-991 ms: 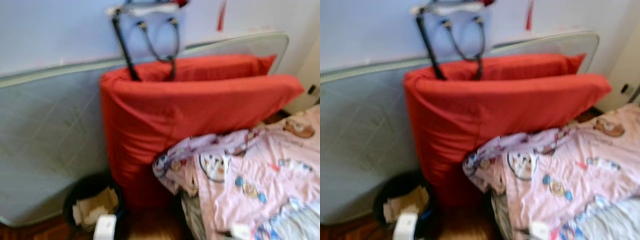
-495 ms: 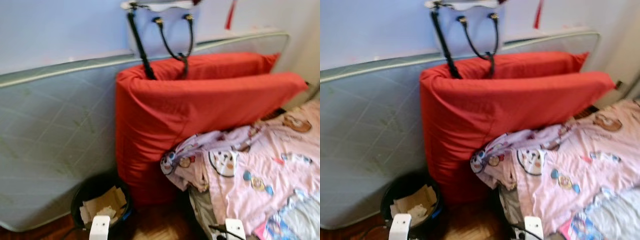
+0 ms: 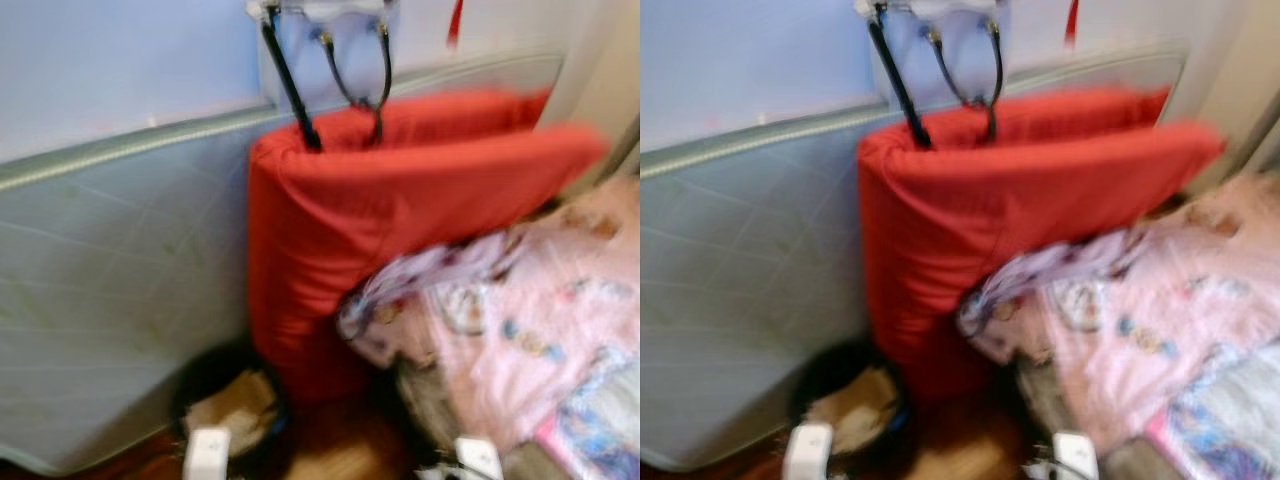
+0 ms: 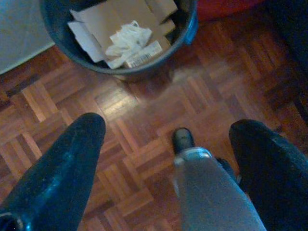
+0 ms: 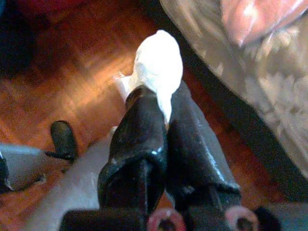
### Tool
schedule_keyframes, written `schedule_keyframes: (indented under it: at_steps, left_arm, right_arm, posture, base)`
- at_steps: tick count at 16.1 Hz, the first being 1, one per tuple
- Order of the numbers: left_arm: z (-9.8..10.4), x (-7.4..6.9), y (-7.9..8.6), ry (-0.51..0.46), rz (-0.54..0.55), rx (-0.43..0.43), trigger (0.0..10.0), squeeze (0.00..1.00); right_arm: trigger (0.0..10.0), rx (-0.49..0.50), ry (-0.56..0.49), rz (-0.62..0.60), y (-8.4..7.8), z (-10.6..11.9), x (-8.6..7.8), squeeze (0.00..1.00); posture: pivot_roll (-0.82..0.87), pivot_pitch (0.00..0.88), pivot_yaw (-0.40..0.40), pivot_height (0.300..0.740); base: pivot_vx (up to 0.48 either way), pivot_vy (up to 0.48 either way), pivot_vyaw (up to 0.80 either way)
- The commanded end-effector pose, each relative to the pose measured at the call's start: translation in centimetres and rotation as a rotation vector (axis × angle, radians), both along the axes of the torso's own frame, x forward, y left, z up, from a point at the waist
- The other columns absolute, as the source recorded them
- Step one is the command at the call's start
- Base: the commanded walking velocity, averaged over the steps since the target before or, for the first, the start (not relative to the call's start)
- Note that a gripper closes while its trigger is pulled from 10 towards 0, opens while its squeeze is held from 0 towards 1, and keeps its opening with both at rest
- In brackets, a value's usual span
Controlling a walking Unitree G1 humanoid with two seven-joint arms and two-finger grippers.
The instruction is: Clean up the room
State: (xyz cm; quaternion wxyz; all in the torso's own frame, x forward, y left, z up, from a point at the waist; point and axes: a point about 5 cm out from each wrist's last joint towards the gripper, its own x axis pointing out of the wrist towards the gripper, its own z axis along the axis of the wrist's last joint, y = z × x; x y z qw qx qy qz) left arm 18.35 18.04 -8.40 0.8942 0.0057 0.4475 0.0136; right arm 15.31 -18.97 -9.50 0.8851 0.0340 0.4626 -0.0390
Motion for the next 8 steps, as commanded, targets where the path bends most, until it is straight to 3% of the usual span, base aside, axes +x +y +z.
schedule_keyframes:
  at_steps: [1,8]
  left_arm:
    - [-0.03,-0.18,0.69,0.013,0.001,0.021,10.0,0.00]
    - [-0.06,-0.26,0.76,0.014,0.002,0.022,10.0,0.00]
  right_arm:
    - [10.0,0.012,-0.012,0.000,0.44,0.13,0.46,0.00]
    - [10.0,0.010,-0.010,0.000,0.46,0.12,0.44,0.00]
  posture:
    - [-0.08,0.000,-0.014,0.740]
    - [-0.08,0.000,-0.015,0.740]
  base:
    - [0.000,0.326,0.00]
    - [0.000,0.327,0.00]
